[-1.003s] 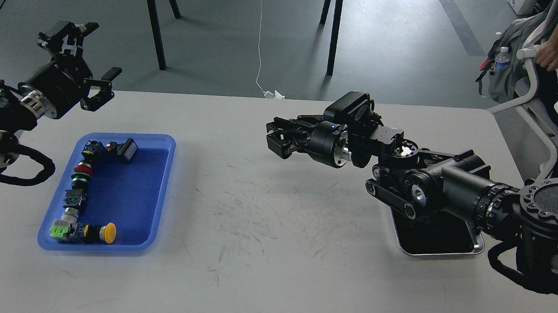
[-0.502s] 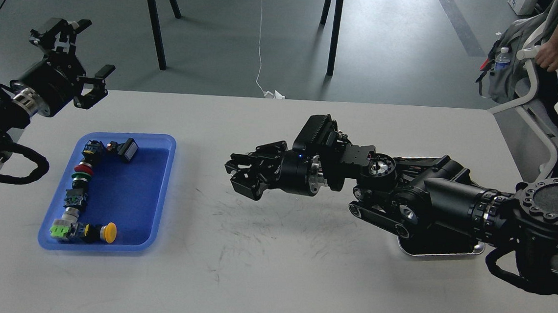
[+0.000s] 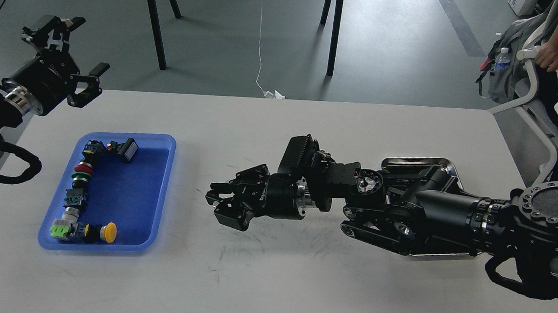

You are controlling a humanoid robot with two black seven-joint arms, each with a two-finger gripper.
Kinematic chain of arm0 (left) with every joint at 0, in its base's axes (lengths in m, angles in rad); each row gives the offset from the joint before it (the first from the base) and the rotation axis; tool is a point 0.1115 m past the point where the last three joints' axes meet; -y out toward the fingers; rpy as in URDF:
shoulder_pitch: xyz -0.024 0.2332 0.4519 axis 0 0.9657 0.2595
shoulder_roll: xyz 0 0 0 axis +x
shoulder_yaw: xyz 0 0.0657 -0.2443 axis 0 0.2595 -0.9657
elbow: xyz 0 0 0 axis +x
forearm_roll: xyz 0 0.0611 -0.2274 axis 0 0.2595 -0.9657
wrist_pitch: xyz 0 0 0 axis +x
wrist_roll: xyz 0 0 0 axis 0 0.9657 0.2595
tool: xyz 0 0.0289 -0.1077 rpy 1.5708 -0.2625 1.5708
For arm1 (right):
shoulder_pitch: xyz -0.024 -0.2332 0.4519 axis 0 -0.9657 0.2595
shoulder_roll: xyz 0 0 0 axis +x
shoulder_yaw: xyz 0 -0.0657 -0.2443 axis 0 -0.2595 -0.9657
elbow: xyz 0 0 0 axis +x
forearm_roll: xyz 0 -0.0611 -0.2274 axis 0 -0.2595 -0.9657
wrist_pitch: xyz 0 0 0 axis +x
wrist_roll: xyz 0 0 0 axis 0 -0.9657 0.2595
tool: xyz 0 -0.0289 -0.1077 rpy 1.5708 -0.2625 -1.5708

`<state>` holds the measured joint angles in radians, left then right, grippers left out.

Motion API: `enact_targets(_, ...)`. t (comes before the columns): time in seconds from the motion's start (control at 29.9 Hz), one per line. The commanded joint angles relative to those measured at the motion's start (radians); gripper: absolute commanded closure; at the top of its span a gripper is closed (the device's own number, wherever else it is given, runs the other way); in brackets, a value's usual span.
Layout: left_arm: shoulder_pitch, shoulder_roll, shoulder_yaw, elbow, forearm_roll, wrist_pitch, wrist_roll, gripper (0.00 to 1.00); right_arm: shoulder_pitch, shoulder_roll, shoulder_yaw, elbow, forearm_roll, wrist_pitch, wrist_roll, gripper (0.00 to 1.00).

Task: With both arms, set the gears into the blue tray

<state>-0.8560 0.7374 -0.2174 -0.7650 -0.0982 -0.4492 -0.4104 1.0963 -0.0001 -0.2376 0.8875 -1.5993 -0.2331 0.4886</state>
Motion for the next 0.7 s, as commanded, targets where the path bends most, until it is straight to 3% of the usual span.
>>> enact_targets(0.0, 0.0, 0.0, 0.0, -0.002, 0.0, 0.0, -0.001, 0.01, -0.026, 0.0, 0.001, 0.001, -0.005, 0.0, 0.0, 0.99)
enact_targets(0.43, 0.0, 0.003, -0.008, -0.01, 0.0, 0.004, -0.001, 0.01, -0.064, 0.0, 0.001, -0.005, -0.007, -0.018, 0.0, 0.96)
enact_targets(0.67, 0.0, 0.022, -0.008, -0.014, 0.0, 0.001, -0.001, 0.01, -0.062, 0.0, 0.001, -0.004, -0.005, -0.011, 0.0, 0.66)
